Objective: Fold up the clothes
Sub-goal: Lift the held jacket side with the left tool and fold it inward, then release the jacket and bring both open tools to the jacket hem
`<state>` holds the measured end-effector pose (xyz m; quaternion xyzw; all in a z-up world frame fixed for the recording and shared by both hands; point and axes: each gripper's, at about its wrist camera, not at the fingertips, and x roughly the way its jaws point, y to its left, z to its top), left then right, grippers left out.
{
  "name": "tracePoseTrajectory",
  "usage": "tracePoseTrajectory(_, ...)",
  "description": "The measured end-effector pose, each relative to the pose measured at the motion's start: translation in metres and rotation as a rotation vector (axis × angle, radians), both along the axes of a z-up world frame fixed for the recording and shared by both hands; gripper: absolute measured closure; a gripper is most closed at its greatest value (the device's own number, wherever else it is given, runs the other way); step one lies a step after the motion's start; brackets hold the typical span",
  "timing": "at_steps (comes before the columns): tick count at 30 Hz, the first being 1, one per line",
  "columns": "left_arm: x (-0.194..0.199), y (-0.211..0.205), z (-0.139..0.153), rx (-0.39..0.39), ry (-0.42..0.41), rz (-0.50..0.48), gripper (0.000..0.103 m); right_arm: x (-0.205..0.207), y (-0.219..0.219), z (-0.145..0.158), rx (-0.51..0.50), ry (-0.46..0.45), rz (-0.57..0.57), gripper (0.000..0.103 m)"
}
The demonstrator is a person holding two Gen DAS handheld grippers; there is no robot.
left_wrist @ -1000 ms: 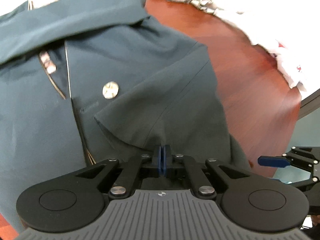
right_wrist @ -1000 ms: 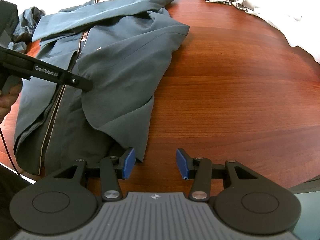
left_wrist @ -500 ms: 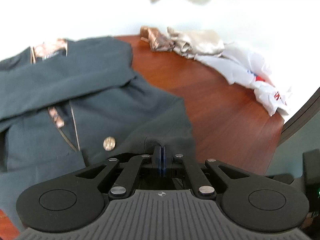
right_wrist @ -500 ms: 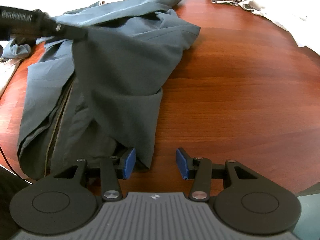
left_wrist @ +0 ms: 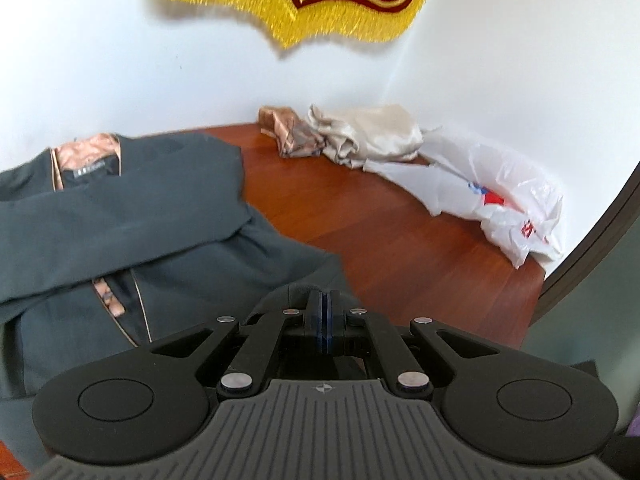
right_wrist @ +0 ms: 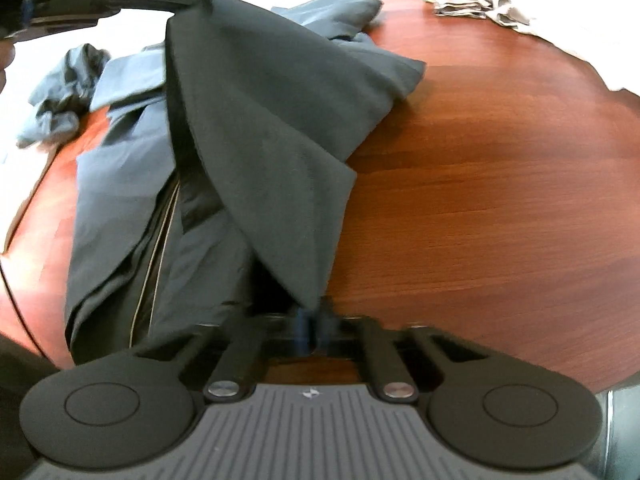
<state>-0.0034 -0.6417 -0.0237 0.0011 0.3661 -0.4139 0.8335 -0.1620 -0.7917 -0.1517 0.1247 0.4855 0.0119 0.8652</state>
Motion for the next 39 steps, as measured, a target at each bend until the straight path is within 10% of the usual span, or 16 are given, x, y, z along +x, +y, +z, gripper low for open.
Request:
tracePoseTrajectory(19,-0.017,0.008,-0.076,0.240,0.149,-0.151,0.100,-0.035,-0.016,0.000,0.038,0.116,-0.239,0.083)
tracePoseTrajectory(28,-0.009,0.041,-0.106,0.317,0.229,-0.011,0.094,-0.036,-0.013,0.007,-0.043,0.114,-0.089,0.070)
tracePoseTrajectory(39,-0.052,0.108,-0.076,0.351,0.091,0.003,0.076,-0.008,-0.017,0.031,-0.132,0.090,0.236,0.058)
